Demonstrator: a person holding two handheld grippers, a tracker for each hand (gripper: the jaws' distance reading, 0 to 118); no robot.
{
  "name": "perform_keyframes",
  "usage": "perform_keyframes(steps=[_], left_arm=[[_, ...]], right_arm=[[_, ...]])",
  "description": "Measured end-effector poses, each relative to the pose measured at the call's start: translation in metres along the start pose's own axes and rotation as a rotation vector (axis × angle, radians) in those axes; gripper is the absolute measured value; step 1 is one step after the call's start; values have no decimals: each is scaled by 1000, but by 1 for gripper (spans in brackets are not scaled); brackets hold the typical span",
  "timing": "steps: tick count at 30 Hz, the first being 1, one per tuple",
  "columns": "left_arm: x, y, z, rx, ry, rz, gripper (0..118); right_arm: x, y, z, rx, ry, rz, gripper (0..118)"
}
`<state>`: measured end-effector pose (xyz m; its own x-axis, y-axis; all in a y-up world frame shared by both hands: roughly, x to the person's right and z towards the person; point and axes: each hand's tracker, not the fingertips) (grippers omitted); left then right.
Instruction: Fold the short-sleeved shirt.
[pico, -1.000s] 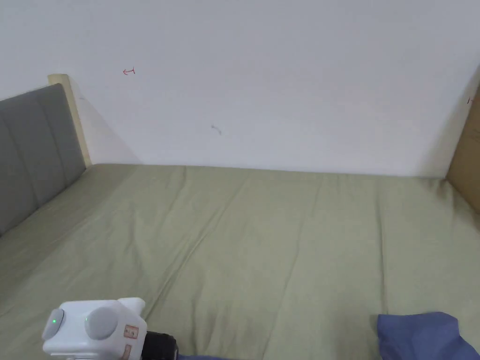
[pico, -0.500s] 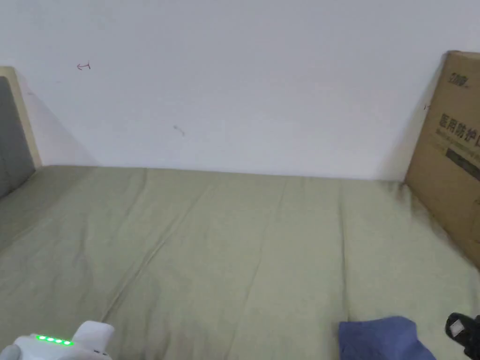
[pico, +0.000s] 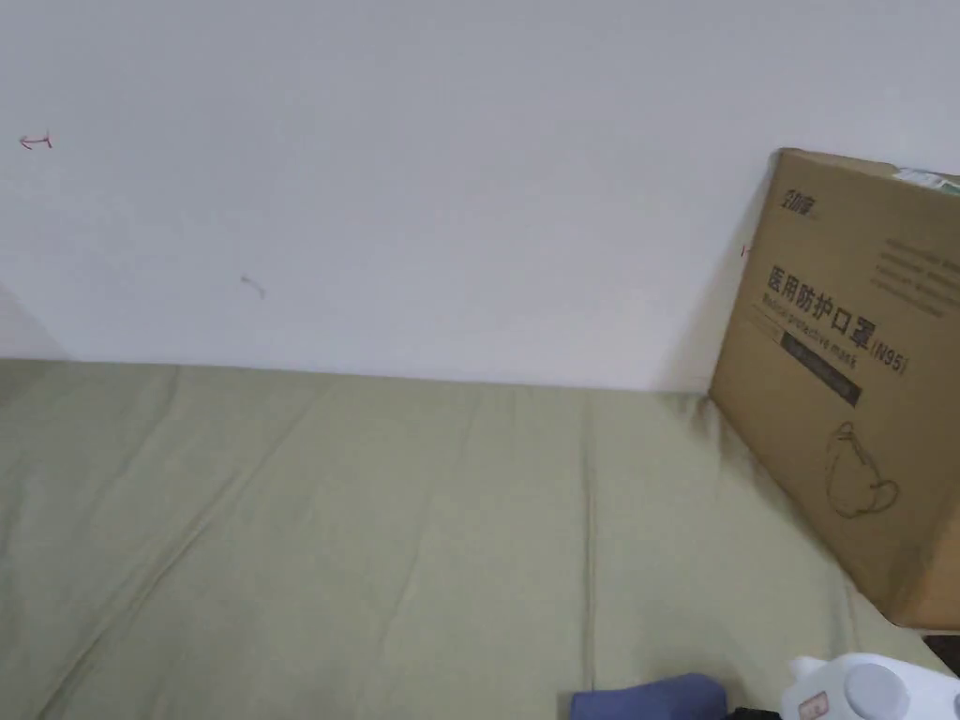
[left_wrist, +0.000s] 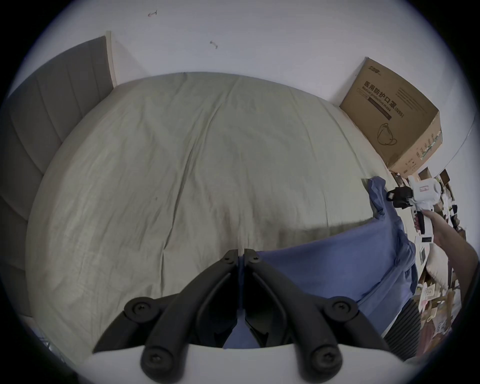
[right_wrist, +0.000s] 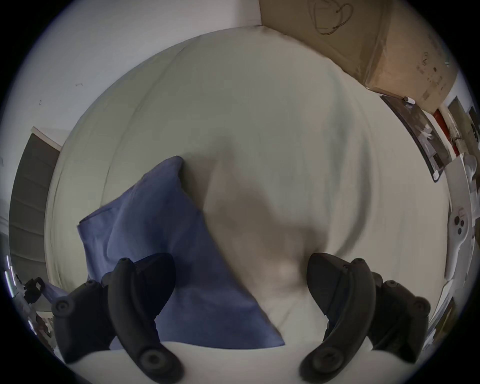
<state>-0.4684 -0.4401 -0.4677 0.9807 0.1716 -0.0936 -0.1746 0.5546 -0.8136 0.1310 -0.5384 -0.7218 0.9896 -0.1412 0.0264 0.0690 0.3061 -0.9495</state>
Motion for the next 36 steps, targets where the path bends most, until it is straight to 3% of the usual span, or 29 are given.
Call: perform_keyframes(steps=[2,4,5,6,8,9,10,12,16,23,26,28,36], left_arm=[[0,1,-2,-7,3,-12,2],[1,-1,-4,-20,20,-28,2],[1,-1,-5,-25,23,-28,2],[1,-1,-7,-29,25,-24,2],[0,-4,-8,-28,26,-2,2],[0,-5,-8,-23,21,13,2],[-1,-6,-9,-20,16,20,2],[0,-8,-9,-15,22,24,2],[-2,-9,-2,14,28,45,2],[-4,6,20,149,-7,92,2],[-11,15,35,252,-84,177,2],[-16,19,41,271,-106,228,2],[-20,-16,40,93,-58,87,2]], right_arm=[[-6,-3,4,13,-3,17,93],[-10,-10,12,26,-15,39,90],[-13,-12,16,37,-30,89,83],[-17,-17,20,43,-69,150,61],[-22,-26,34,68,-37,217,0],[-23,-31,40,73,12,223,0],[-25,-36,49,101,-32,219,0],[-27,-47,65,94,134,180,0],[-19,-61,112,282,158,141,0],[6,-54,178,458,306,-69,0],[3,-53,199,543,258,-7,0],[-3,-59,208,543,267,-11,0],[5,-135,204,440,272,23,0]])
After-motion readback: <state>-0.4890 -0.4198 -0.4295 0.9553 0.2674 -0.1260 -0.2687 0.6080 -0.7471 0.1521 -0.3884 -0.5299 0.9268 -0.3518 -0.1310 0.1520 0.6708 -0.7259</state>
